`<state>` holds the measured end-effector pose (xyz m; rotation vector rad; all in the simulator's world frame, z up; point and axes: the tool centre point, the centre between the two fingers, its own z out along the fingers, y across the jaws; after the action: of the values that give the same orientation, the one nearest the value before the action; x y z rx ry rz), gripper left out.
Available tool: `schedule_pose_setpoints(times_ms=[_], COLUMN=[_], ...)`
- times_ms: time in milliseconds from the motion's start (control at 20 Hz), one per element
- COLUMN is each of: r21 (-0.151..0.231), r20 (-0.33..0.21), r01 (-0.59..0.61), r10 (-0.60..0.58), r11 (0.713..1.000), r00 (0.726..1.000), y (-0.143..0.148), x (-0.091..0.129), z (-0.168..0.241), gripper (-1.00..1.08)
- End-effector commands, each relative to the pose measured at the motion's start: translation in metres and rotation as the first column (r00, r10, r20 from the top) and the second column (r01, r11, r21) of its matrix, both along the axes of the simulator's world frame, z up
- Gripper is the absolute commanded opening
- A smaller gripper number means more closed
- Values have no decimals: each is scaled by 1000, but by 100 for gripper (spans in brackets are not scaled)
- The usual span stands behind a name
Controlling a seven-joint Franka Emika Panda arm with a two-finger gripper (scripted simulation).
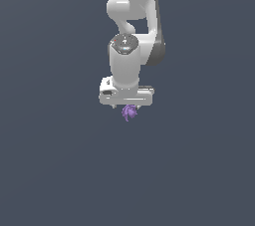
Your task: Pick up the object and move it to a goal position.
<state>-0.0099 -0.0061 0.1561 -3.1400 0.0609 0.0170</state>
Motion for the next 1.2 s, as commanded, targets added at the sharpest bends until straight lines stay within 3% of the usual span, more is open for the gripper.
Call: schedule_pose_setpoints(times_ms=[0, 450, 1150], r21=[0, 4, 3], r20=[0, -25, -23], r01=[0, 1, 80], r10=[0, -1, -80], r11=[1000, 1000, 997], r00=[1000, 1000, 997], y=[0, -19, -14], x=[0, -6, -10], z=[0, -3, -9], gripper=[100, 100, 100])
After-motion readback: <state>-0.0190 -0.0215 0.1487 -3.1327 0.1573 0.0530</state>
